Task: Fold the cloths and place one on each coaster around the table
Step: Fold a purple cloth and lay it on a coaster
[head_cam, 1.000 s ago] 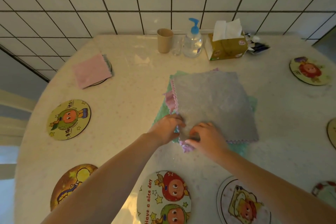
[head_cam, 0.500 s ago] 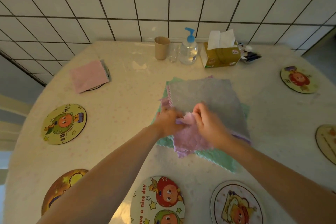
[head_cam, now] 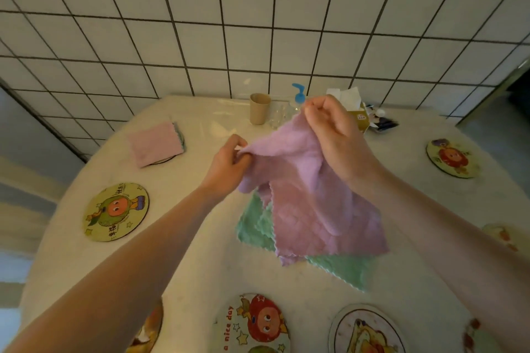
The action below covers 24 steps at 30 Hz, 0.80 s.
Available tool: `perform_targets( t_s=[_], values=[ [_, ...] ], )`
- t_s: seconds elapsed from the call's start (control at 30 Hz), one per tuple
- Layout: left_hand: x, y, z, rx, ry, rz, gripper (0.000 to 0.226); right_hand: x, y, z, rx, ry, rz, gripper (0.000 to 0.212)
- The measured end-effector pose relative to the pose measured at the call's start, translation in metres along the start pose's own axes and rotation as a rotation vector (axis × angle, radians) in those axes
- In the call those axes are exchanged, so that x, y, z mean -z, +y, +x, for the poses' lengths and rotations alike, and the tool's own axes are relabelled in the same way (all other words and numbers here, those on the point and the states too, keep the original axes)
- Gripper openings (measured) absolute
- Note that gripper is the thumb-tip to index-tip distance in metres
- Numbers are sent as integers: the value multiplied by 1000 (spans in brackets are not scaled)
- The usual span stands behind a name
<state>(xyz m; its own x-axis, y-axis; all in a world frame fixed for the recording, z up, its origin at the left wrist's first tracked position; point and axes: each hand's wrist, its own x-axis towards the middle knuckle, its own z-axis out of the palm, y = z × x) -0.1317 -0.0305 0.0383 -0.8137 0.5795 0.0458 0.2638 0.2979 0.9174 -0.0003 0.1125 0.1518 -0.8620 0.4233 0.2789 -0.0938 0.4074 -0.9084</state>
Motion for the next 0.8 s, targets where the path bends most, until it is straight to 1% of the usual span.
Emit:
perform_targets(
  t_s=[0.1, 0.17, 0.23, 0.3, 0.33, 0.4, 0.43, 0.47, 0.5, 0.53, 0.6, 0.63, 0.67, 0.7, 0.73, 0.8],
  values=[
    [60, -9, -16, 7, -70, 35, 10, -10, -3, 8, -168, -219, 114, 21],
    [101, -18, -26, 29, -135, 138, 12, -19, 3, 12, -272, -340, 154, 16],
    [143, -21, -37, 88, -194, 217, 20, -36, 8, 17, -355, -352, 123, 10],
    [187, -20, -48, 130, -278, 267, 31, -60, 15, 26, -402, -339, 58, 10],
    [202, -18, -50, 167, -335, 269, 29, -68, 18, 30, -407, -331, 5, 10],
    [231, -19, -49, 247, -406, 306, 13, -84, 22, 40, -392, -326, -155, 11],
    [245, -23, -47, 255, -387, 383, 13, -94, 24, 46, -379, -314, -232, 12],
    [259, -29, -44, 244, -316, 507, 14, -105, 23, 52, -351, -286, -283, 15],
    [266, -33, -39, 211, -212, 626, 13, -109, 24, 57, -303, -233, -307, 19],
    [273, -36, -38, 169, -70, 693, 11, -118, 23, 62, -237, -160, -302, 19],
    [280, -33, -41, 32, 214, 695, 5, -129, 22, 65, -44, 19, -291, 10],
    [281, -30, -45, -59, 321, 701, 2, -133, 19, 63, 71, 72, -296, 10],
    [280, -26, -50, -137, 393, 709, 4, -136, 16, 58, 176, 83, -301, 12],
    [280, -28, -56, -186, 426, 701, 7, -138, 14, 52, 266, 65, -316, 14],
    [280, -32, -63, -203, 411, 687, 12, -140, 14, 44, 335, 38, -335, 15],
    [277, -48, -85, -187, 277, 700, 28, -141, 24, 25, 394, -50, -359, 14]
  ],
)
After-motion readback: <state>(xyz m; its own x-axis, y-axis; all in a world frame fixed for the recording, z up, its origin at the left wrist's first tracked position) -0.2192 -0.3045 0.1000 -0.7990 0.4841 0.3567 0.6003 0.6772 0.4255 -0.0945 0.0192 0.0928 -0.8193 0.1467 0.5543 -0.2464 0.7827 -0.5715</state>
